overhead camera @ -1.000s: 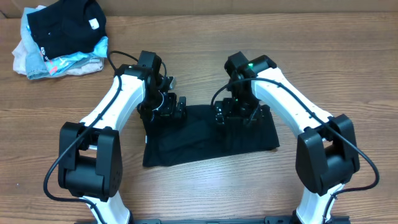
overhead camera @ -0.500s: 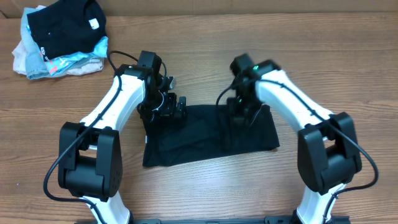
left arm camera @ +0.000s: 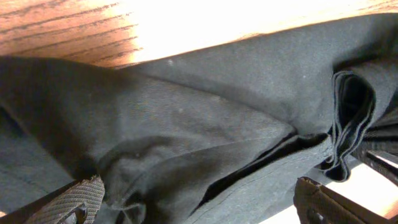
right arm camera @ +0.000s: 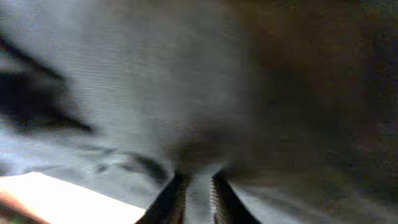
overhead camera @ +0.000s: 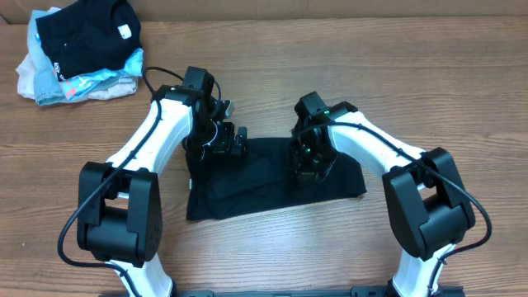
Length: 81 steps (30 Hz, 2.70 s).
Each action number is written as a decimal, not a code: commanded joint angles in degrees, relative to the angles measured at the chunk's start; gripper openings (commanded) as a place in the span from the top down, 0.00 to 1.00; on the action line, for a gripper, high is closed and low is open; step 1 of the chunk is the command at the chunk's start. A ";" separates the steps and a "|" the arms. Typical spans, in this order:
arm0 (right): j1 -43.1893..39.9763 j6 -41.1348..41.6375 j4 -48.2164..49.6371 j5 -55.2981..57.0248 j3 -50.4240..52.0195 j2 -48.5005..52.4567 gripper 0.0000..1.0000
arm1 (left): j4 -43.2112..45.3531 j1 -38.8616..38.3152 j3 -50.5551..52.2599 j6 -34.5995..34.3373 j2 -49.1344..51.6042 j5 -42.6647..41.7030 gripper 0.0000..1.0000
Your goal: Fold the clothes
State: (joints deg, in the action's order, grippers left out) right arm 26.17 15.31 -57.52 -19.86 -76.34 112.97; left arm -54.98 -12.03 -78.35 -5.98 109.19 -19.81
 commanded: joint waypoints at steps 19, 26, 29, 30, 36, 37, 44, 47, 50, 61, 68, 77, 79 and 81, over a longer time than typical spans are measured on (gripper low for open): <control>-28.04 -0.24 -16.09 19.19 -24.98 -1.31 0.00 | -18.34 15.30 -10.10 2.51 -10.12 8.17 0.02; -36.92 -0.26 -15.82 13.11 -24.98 -1.31 0.00 | -14.56 23.04 2.73 8.59 -8.68 -6.25 0.00; -38.58 -0.26 -15.82 13.14 -24.98 -1.31 0.00 | -9.97 24.87 8.57 10.25 -8.68 -11.85 0.00; -39.01 -0.26 -15.80 13.11 -24.98 -1.31 0.00 | -8.48 25.35 10.08 10.29 -8.68 -13.11 0.00; -39.39 -0.28 -15.80 13.14 -24.98 -1.31 0.00 | -2.78 26.62 16.20 10.91 -6.29 -14.43 0.00; -39.39 -0.28 -15.80 13.14 -24.98 -1.31 0.00 | -2.27 26.62 16.46 11.39 -5.44 -14.47 0.00; -39.39 -0.28 -15.80 13.14 -24.98 -1.31 0.00 | 0.46 26.51 16.59 14.45 1.46 -18.71 0.00; -39.39 -0.28 -15.80 13.14 -24.98 -1.31 0.00 | 0.46 25.83 16.59 18.25 4.13 -21.66 0.00; -39.39 -0.28 -15.80 13.14 -24.98 -1.31 0.00 | 0.55 24.76 16.59 20.83 6.40 -23.80 0.00; -39.39 -0.28 -15.80 13.14 -24.98 -1.31 0.00 | 3.45 18.14 16.57 19.10 10.10 -26.27 0.12; -39.39 -0.28 -15.80 13.14 -24.98 -1.31 0.00 | 5.46 17.99 15.58 15.04 10.05 -26.03 0.73; -39.39 -0.26 -15.80 13.14 -24.98 -1.31 0.00 | -6.60 18.01 3.45 12.37 10.05 -10.64 0.96; -39.39 -0.28 -15.80 13.14 -24.98 -1.31 0.00 | -11.65 18.01 -1.70 9.31 10.01 -4.31 0.96; -39.39 -0.28 -15.80 13.14 -24.98 -1.31 0.00 | -16.57 17.90 -7.37 8.55 9.88 -1.99 0.96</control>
State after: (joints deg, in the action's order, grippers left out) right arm -13.08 14.96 -73.52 -6.22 -99.92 112.97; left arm -69.04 5.98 -79.50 5.76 118.91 -31.11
